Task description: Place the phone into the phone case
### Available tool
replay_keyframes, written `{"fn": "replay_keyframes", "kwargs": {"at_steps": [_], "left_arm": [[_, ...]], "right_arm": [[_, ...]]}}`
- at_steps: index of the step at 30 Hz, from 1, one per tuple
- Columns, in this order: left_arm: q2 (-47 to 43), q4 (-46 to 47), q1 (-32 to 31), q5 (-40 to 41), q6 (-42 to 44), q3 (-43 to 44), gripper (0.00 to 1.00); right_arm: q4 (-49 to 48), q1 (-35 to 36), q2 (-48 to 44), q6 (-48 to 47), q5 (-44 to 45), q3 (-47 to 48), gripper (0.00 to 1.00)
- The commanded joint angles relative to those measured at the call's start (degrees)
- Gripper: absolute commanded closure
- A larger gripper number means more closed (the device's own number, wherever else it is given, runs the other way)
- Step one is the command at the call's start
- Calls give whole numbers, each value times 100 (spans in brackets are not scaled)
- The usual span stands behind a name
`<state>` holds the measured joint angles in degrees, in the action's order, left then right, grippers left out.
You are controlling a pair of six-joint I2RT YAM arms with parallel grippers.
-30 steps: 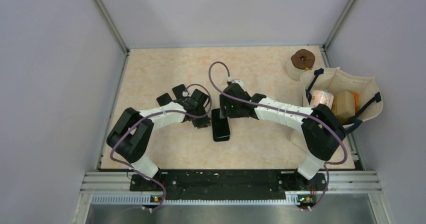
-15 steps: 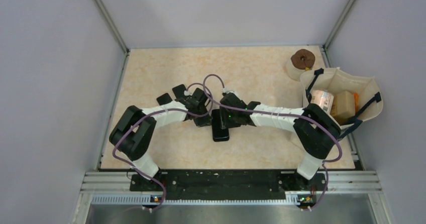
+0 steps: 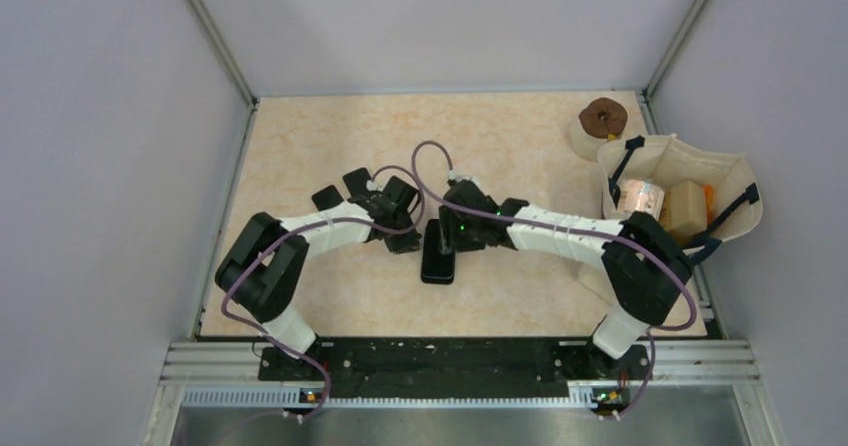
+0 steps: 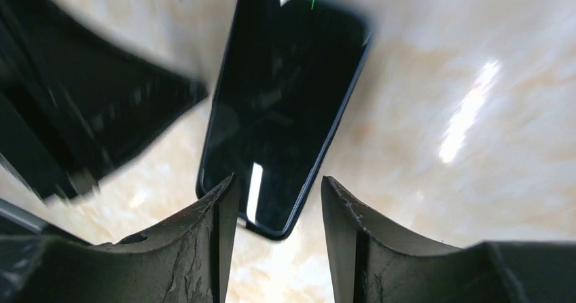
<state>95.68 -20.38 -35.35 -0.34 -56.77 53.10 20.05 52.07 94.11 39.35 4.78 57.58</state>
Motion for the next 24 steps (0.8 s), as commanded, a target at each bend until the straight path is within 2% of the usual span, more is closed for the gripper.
{"fn": "replay_keyframes", "kwargs": {"at_steps": [1, 5, 11, 17, 24], "left_arm": [[-653, -408, -73, 450, 151, -339, 86], [-1192, -579, -387, 524, -50, -783, 88], [-1667, -715, -1130, 422, -547, -1067, 100], [-1418, -402, -1586, 262, -811, -1084, 100], [-963, -94, -1641, 370, -903, -993, 100]], "right_arm": [[-119, -902, 23, -695, -240, 944, 52], [4, -1286, 965, -1149, -419, 1918, 52], [206, -1449, 1961, -1444, -412, 2779, 62], [169, -1439, 2181, -1486, -455, 2611, 67], [13, -1279, 2085, -1444, -457, 2116, 67]]}}
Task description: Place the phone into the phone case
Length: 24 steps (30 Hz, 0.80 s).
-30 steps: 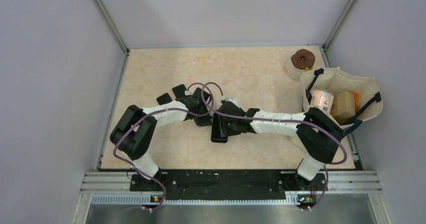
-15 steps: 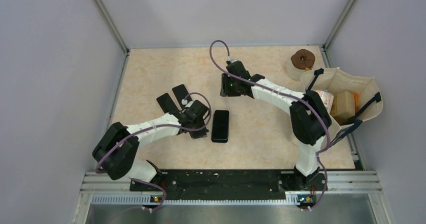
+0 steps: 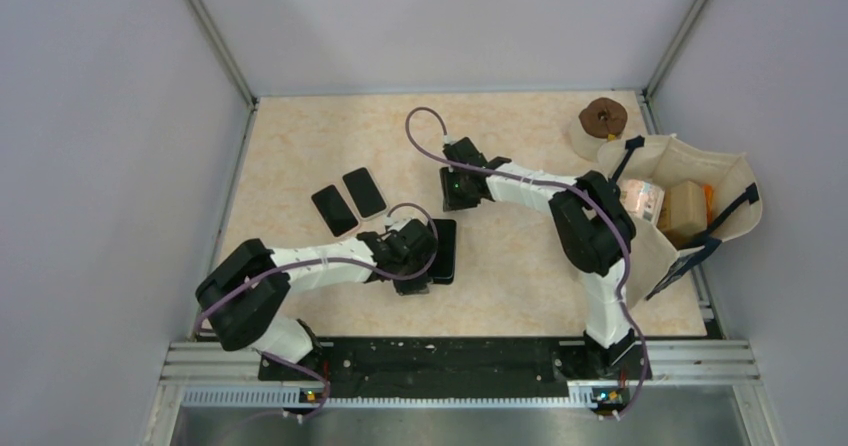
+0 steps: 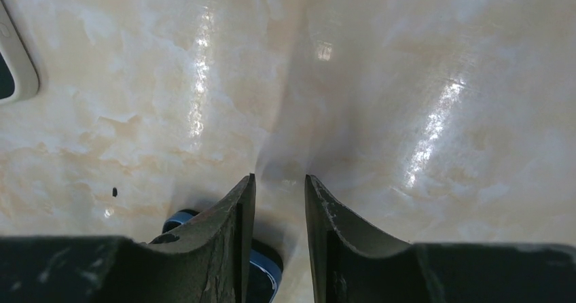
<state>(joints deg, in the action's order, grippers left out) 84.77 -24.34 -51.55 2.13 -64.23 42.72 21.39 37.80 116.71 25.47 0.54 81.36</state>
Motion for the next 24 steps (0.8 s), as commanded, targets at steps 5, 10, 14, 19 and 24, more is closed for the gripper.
{"fn": "replay_keyframes", "kwargs": {"at_steps": [5, 10, 14, 19, 24], "left_arm": [[259, 237, 8, 467, -330, 76, 100], [382, 215, 214, 558, -303, 71, 100], [383, 149, 468, 644, -112, 70, 100], [481, 94, 781, 670, 206, 173, 100], [543, 4, 929, 476, 585, 420, 100]], "right_arm": [[-231, 366, -317, 16, -143, -633, 68], [-324, 715, -637, 247, -176, -1162, 68], [-421, 957, -1030, 595, -141, -1743, 68], [-504, 1195, -1649, 1074, -80, -2468, 68], [-412, 1185, -1944, 1242, 310, -2684, 66]]}}
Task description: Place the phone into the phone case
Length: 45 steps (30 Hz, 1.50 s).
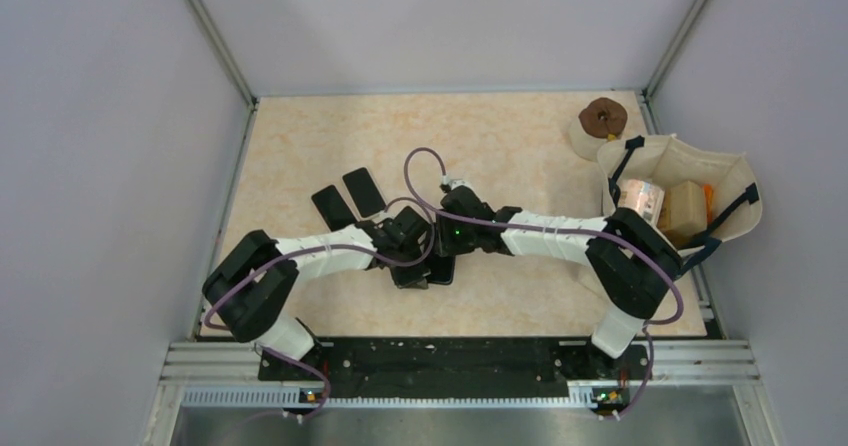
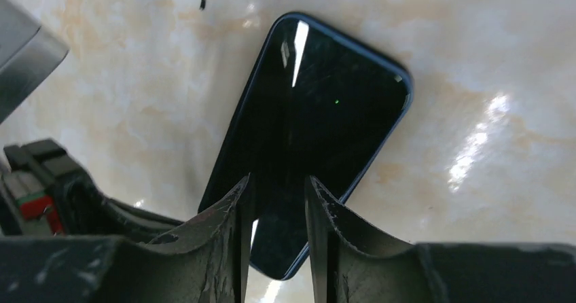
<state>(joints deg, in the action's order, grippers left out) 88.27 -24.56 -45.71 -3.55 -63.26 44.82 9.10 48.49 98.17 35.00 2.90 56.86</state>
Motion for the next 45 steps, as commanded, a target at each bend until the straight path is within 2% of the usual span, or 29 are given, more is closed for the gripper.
{"fn": "replay_keyframes", "kwargs": {"at_steps": [1, 5, 10, 14, 18, 23, 28, 35, 37, 39, 45], "left_arm": [[154, 5, 330, 933, 585, 232, 100], [-253, -244, 298, 729, 739, 214, 100], [-870, -620, 324, 906, 818, 371, 99], [-635, -626, 669, 921, 1017, 705, 97], [-28, -419, 963, 751, 1224, 1108, 95], [658, -270, 1156, 518, 1274, 1528, 95], [964, -226, 1228, 470, 1255, 1691, 95], [1302, -356, 1269, 489, 1361, 2059, 95], [1421, -394, 1274, 470, 1412, 2191, 94], [1533, -454, 1279, 454, 1458, 2325, 94], [2032, -690, 1276, 240, 1553, 2831, 93]], "right_arm": [[884, 77, -95, 271, 146, -178, 64], [1028, -212, -323, 186, 191, 21, 55], [1144, -254, -610, 186, 49, 10, 54], [1028, -12, -563, 343, 26, -209, 56], [873, 160, -504, 515, 13, -352, 57], [864, 343, -465, 698, 64, -536, 68], [1028, 645, -400, 973, 270, -781, 83], [681, 1211, 178, 1669, 366, -1611, 97], [640, 1218, 49, 1734, 417, -1689, 96], [775, 1162, -284, 1659, 578, -1548, 91], [1073, 160, -1232, 934, 630, -735, 72]]}}
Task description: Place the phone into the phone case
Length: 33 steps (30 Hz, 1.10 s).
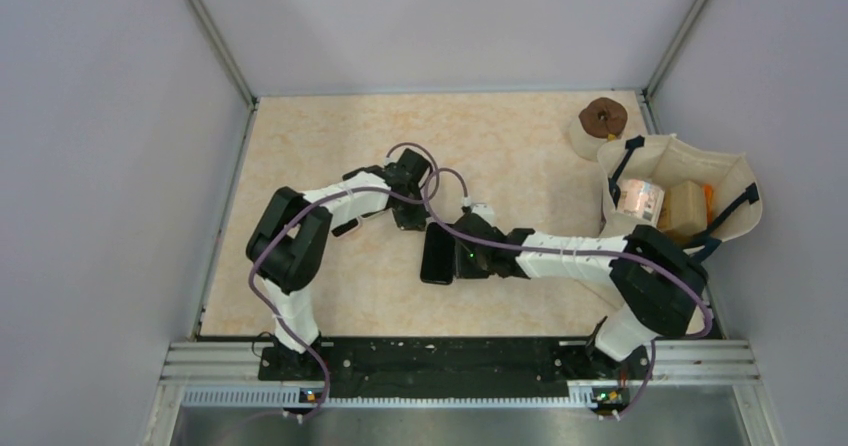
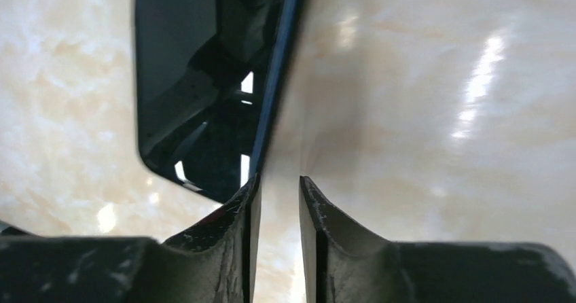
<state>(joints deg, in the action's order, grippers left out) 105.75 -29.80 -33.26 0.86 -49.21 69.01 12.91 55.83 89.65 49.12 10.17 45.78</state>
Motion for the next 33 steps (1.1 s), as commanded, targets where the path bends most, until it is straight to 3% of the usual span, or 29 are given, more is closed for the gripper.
{"fn": "replay_keyframes", "kwargs": {"at_steps": [1, 9, 18, 24, 33], "left_arm": [[354, -171, 21, -273, 155, 463, 93], [879, -284, -225, -729, 319, 1056, 94], [1235, 17, -1185, -1932, 791, 1706, 94], [412, 219, -1182, -1571, 728, 925, 86], [-1121, -65, -781, -571, 445, -323, 77]], "right_arm": [[752, -748, -444, -617, -91, 515, 71], [978, -1972, -595, -1268, -239, 1064, 68], [694, -2540, -931, -1512, -815, 367, 65], [402, -2481, -1405, -1509, -1356, -476, 58], [623, -1898, -1774, -1227, -1082, -759, 58]]}}
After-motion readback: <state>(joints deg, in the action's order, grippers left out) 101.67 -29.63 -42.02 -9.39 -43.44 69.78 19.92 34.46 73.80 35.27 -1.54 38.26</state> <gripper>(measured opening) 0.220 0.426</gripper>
